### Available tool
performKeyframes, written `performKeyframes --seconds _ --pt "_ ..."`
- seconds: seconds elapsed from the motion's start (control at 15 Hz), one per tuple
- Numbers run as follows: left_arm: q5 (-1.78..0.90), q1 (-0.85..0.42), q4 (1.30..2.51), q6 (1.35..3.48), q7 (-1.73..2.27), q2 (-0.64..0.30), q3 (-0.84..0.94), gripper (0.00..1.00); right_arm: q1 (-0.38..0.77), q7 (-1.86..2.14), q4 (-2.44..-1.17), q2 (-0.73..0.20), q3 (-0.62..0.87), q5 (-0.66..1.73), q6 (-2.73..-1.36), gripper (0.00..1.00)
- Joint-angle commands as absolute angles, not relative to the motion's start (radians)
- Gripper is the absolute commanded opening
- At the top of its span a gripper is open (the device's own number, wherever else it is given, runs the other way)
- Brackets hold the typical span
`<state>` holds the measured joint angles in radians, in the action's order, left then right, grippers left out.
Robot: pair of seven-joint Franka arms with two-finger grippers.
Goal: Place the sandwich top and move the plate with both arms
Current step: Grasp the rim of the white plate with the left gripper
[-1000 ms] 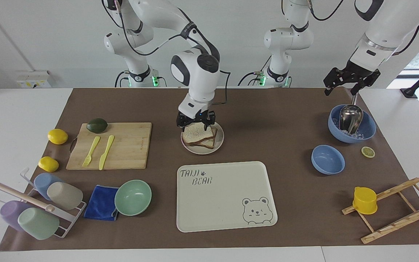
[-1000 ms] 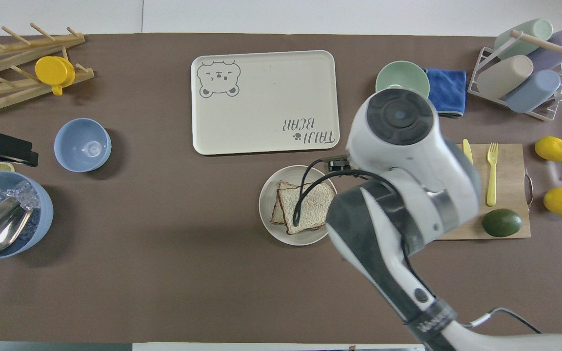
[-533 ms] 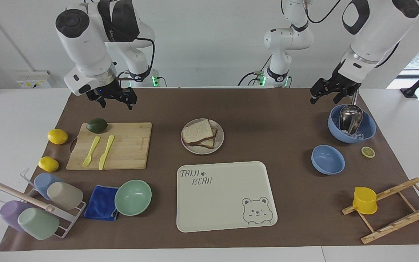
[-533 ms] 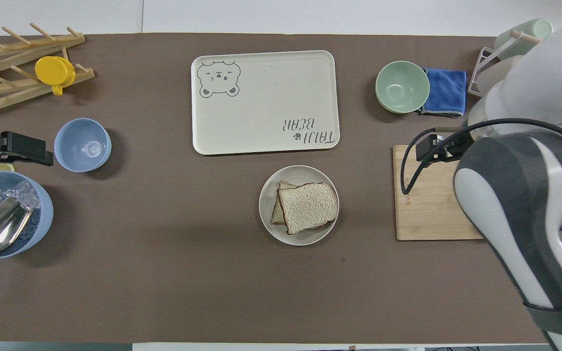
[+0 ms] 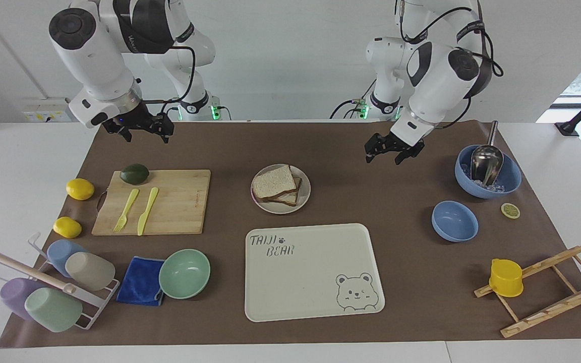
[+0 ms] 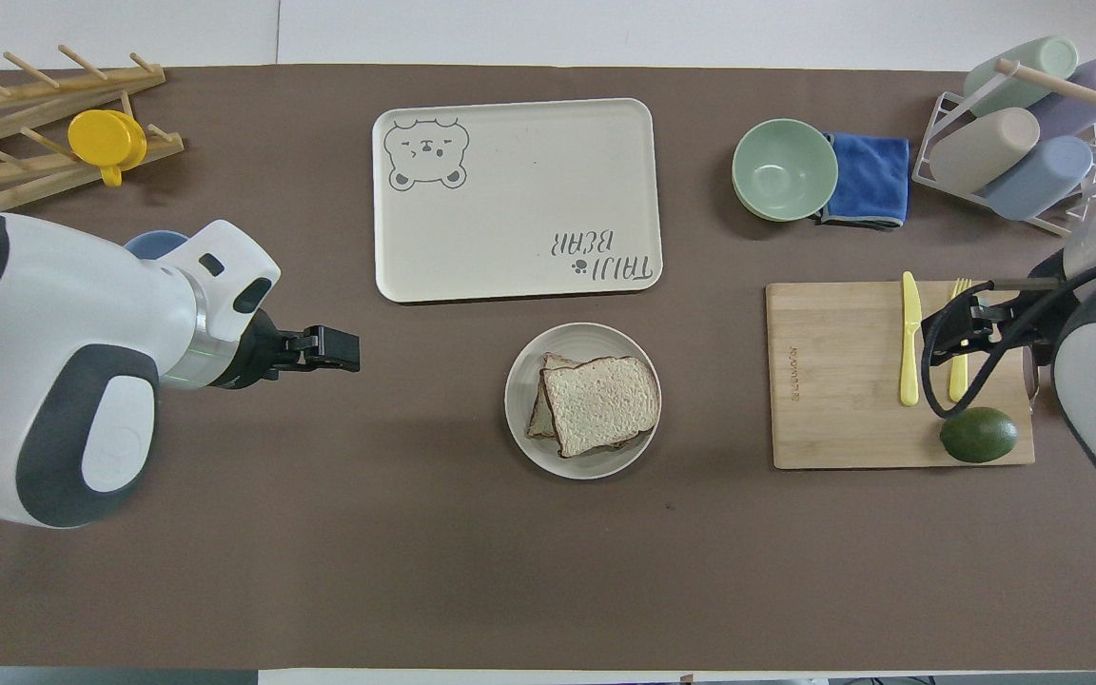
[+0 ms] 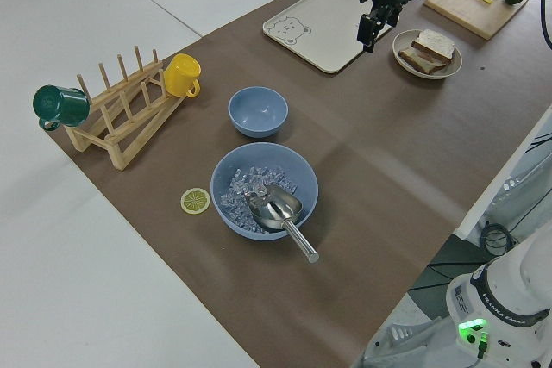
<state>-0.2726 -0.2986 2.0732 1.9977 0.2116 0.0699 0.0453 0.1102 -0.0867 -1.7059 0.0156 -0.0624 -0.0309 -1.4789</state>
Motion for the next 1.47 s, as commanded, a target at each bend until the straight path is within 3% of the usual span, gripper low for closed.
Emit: performKeyframes --seconds 0.0,0.33,0.8,1.13,1.4 --pt "-0.323 -0.366 2.091 2.113 0.261 0.002 0.034 1.0 0.103 -0.06 -1.743 0.045 -0.07 -0.015 -1.514 1.0" --pt "-0.353 -0.482 2.091 2.275 0.262 -0.13 0.034 1.0 0.088 -0.052 -1.72 0.035 -0.075 -0.009 -1.491 1.0" --pt "-0.353 -0.555 2.094 2.309 0.178 -0.199 0.032 0.99 0.026 0.002 -1.713 0.048 -0.054 -0.008 -1.465 1.0" --pt "-0.365 -0.584 2.094 2.364 0.195 -0.244 0.034 0.85 0.012 0.018 -1.713 0.048 -0.055 -0.006 -1.46 1.0" --pt "-0.39 -0.584 2.092 2.381 0.202 -0.249 0.034 0.69 0.028 0.012 -1.683 0.04 -0.067 -0.006 -1.479 1.0"
